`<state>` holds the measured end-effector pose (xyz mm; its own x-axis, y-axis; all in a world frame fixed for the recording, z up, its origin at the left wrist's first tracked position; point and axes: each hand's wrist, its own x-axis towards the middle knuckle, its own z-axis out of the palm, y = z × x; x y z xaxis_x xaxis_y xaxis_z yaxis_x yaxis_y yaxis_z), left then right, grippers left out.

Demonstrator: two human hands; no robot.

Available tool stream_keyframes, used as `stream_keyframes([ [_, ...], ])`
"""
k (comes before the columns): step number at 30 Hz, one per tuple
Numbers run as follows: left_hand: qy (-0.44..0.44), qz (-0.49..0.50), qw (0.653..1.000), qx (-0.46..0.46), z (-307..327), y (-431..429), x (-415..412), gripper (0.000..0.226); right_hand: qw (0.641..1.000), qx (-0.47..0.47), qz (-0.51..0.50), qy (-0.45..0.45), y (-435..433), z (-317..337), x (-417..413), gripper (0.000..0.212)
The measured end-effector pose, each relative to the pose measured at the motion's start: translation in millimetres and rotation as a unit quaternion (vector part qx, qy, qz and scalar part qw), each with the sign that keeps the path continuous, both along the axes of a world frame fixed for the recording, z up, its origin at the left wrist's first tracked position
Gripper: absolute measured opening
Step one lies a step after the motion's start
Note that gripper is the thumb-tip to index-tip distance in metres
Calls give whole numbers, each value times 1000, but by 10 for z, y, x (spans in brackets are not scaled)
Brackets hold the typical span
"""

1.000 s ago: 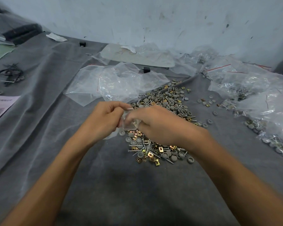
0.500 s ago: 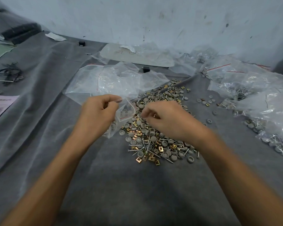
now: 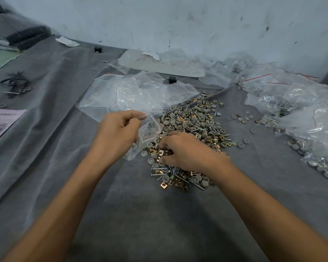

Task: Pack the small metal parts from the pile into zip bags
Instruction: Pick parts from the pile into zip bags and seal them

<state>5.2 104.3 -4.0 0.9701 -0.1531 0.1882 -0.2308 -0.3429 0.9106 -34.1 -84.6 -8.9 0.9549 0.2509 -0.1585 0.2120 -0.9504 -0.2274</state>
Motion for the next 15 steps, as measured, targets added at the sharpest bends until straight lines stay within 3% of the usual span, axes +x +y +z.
stream_keyframes([
  [9,7,-2,1000,0,-5,-12,1,32,999,-33,-11,-28,229,-48,-5,24],
  [15,9,-7,1000,-4,12,4,1,31,998,8,11,54,130,30,12,41],
])
